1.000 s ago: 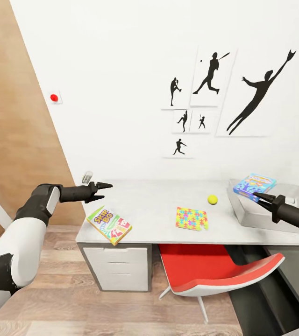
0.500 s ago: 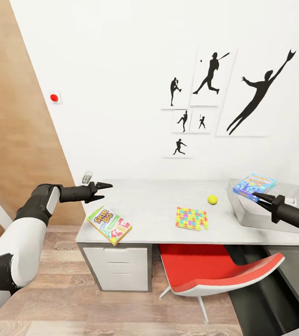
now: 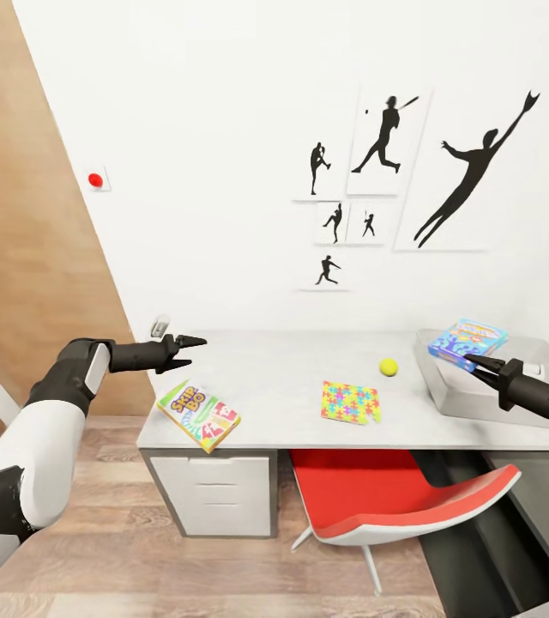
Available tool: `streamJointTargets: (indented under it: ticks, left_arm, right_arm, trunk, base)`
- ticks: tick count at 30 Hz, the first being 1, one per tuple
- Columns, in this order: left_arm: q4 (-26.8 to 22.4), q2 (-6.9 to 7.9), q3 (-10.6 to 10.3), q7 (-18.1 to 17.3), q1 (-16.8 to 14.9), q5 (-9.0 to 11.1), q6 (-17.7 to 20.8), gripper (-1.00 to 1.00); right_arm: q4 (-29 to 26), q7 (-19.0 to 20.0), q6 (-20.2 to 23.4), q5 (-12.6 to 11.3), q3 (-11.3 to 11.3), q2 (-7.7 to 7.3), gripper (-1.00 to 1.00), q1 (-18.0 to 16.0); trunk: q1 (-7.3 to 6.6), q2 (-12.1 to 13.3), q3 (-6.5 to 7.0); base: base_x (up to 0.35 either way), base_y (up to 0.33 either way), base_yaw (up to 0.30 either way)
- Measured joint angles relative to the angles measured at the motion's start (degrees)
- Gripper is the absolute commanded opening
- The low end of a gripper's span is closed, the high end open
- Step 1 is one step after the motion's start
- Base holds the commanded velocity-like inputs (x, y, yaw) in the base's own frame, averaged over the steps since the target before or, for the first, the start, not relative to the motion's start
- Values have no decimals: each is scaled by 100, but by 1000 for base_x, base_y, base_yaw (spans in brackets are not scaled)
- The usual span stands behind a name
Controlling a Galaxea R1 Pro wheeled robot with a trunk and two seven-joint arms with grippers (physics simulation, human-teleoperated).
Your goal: Put all the toys in the child's room - the three board games (two on the bed and one on the table), the two jigsaw puzzles on the table, and the tennis ball on the table - inside the toy box on the table in the child's room.
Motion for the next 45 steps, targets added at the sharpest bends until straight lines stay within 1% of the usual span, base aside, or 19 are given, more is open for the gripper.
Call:
streamJointTargets:
  ticks: [5, 10, 17, 24, 35, 45]
  left_arm:
    - [1, -3, -3, -3, 0, 2, -1, 100]
    - [-1, -2, -3, -4, 0, 5, -3, 100]
    - [-5, 3, -2, -3, -1, 5, -1, 100]
    - [-6, 87, -8, -3, -1, 7, -2, 100]
    - [-6, 121, -4, -5, -1, 7, -1, 100]
    - [-6, 121, -9, -4, 0, 8, -2, 100]
  right_arm:
    - [0, -1, -2, 11, 1, 2, -100, 1]
    - [0, -2, -1, 21, -1, 1, -100, 1]
    - [28, 0, 1, 20, -8, 0, -100, 1]
    - [43, 0, -5, 39, -9, 0, -100, 2]
    - [45, 0, -5, 44, 0, 8, -100, 2]
    - [45, -5, -4, 35, -1, 17, -100, 1]
  trunk:
    - [-1, 0, -15]
    - [-1, 0, -32]
    - [1, 1, -57]
    - [1, 1, -79]
    - [1, 1, -113]
    - [-1, 0, -145]
  base:
    - [220, 12, -231]
    - [210, -112, -252]
    - [28, -19, -256]
    - [1, -1, -259]
    - [3, 0, -259]
    - [166, -42, -250]
